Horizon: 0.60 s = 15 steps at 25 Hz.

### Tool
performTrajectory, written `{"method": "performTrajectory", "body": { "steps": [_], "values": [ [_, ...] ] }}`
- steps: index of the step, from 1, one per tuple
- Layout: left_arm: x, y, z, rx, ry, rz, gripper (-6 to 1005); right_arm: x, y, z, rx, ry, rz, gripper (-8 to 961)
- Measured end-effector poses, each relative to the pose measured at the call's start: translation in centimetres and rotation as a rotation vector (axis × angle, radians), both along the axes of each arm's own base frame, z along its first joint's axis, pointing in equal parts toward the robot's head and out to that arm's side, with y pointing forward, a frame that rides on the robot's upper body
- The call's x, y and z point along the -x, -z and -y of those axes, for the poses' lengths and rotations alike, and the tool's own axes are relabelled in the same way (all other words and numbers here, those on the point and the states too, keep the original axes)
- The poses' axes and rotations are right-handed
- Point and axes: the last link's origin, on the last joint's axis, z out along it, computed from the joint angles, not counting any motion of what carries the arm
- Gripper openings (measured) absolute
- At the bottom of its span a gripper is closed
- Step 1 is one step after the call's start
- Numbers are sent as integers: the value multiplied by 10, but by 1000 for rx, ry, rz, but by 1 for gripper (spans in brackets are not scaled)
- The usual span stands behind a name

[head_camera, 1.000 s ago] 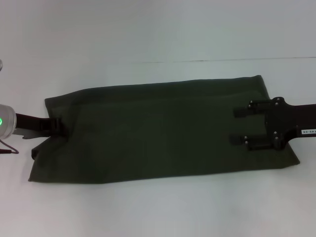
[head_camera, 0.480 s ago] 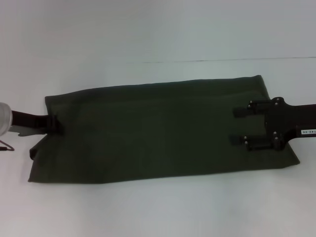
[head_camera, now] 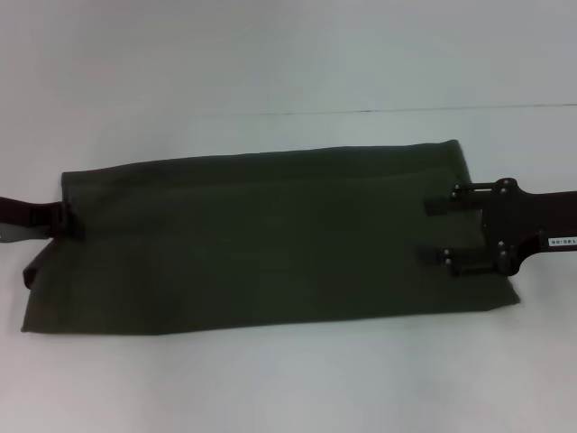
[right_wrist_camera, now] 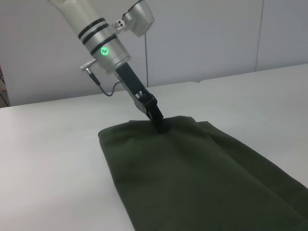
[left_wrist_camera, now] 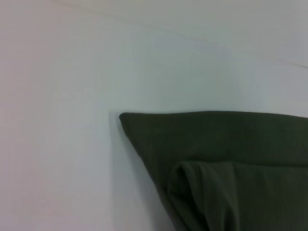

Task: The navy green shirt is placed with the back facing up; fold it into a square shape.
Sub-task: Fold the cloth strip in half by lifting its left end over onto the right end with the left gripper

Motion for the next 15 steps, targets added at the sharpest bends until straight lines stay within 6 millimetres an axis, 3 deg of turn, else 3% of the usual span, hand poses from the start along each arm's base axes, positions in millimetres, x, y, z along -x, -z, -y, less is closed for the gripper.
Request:
{"method": "performTrajectory", "body": {
  "steps": [5, 15],
  "values": [
    [3, -13, 1, 8, -1, -30, 75, 0, 1, 0, 1, -1, -1, 766],
    [4, -60, 1, 13, 1, -114, 75, 1, 2, 0, 3, -2, -4, 766]
  ]
}}
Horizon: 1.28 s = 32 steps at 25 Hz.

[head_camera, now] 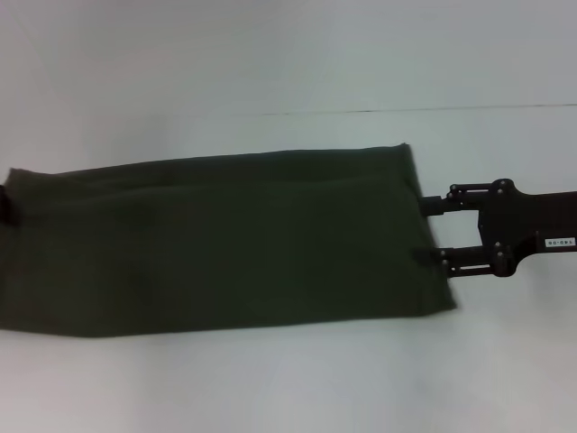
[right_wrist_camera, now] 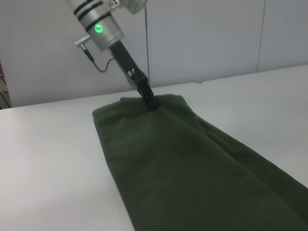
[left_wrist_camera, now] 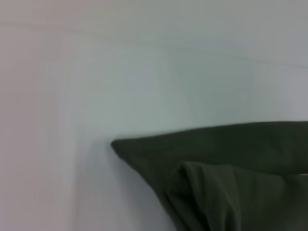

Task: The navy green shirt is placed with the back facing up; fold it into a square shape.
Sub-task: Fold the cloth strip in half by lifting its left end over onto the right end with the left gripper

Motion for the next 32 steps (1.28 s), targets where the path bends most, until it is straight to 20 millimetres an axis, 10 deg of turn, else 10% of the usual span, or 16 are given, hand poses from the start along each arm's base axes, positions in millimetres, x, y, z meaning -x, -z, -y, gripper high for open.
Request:
{"method": "performTrajectory", "body": {
  "steps": [16, 32],
  "values": [
    [-38, -46, -9, 42, 59, -48, 74, -1, 1, 1, 1, 2, -2, 766],
    [-167, -23, -31, 195, 271, 91, 75, -12, 2, 8, -15, 34, 0, 765]
  ]
}}
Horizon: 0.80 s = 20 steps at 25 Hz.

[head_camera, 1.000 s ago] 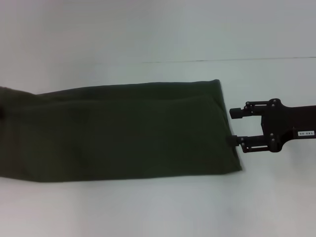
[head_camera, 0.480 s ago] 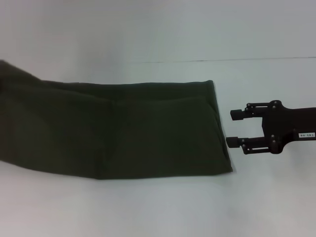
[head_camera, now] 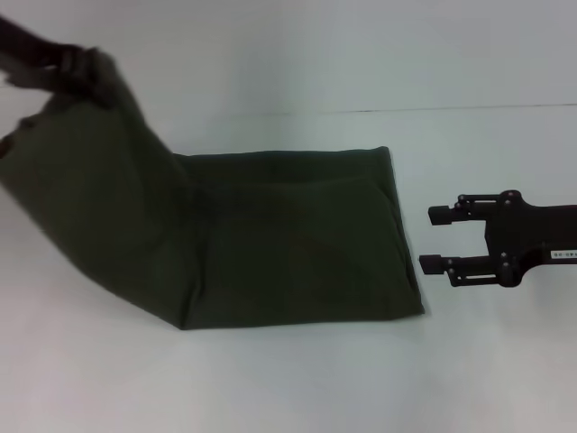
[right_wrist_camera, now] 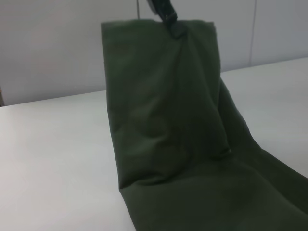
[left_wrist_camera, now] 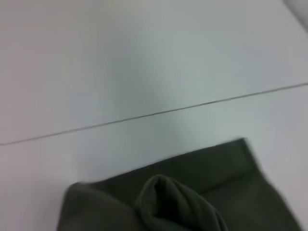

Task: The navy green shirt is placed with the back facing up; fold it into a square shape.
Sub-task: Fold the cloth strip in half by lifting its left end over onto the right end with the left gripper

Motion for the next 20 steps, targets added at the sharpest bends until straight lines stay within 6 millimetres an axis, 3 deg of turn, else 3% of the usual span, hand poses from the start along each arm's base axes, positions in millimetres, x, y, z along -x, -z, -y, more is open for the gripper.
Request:
{"method": "performTrajectory", "body": {
  "steps": [4, 10, 20],
  "values": [
    [-35, 22, -5, 44, 59, 6, 75, -5, -3, 2, -8, 13, 0, 766],
    [-70, 55, -10, 65, 113, -2, 75, -11, -4, 5, -16, 33, 1, 765],
    [-94, 119, -16, 56, 154, -18, 80, -19, -6, 11, -26, 61, -4, 765]
  ]
}}
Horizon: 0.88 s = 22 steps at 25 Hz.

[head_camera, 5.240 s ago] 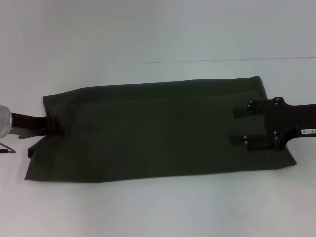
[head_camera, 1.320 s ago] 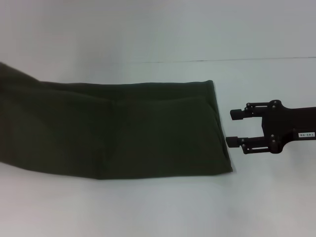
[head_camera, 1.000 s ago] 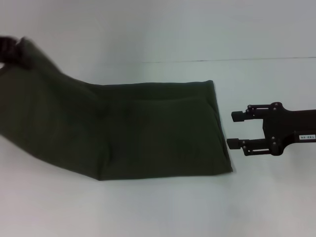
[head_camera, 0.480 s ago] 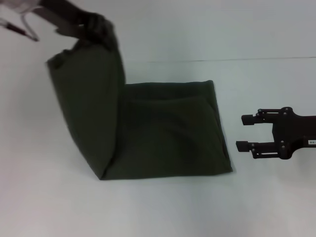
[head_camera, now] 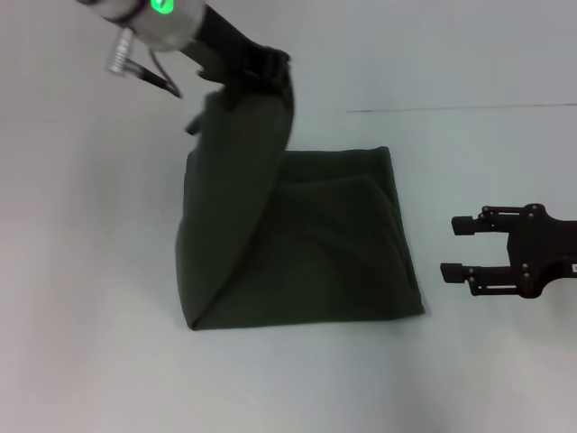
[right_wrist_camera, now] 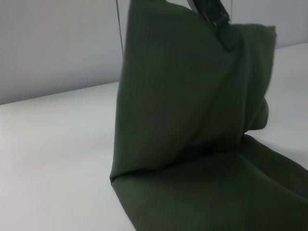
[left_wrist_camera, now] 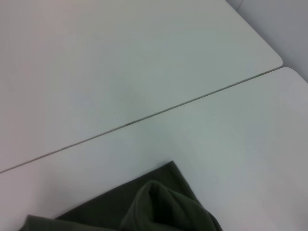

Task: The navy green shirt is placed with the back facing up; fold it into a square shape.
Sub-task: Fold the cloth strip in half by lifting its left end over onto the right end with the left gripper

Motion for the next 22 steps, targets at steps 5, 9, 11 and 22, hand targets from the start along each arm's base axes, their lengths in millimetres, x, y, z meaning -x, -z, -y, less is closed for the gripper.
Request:
{"method": "performTrajectory", "body": {
  "steps": [5, 9, 11, 22],
  "values": [
    [-5, 28, 4, 19, 26, -9, 90, -3, -2, 2, -6, 15, -4, 765],
    [-10, 43, 7, 23, 37, 23, 98, -5, -3, 3, -14, 24, -8, 766],
    [-14, 48, 7, 23, 41, 62, 102, -6, -3, 3, -15, 26, -7, 766],
    [-22, 39, 11, 38, 93, 317, 358, -9, -5, 4, -18, 41, -10, 765]
  ]
}}
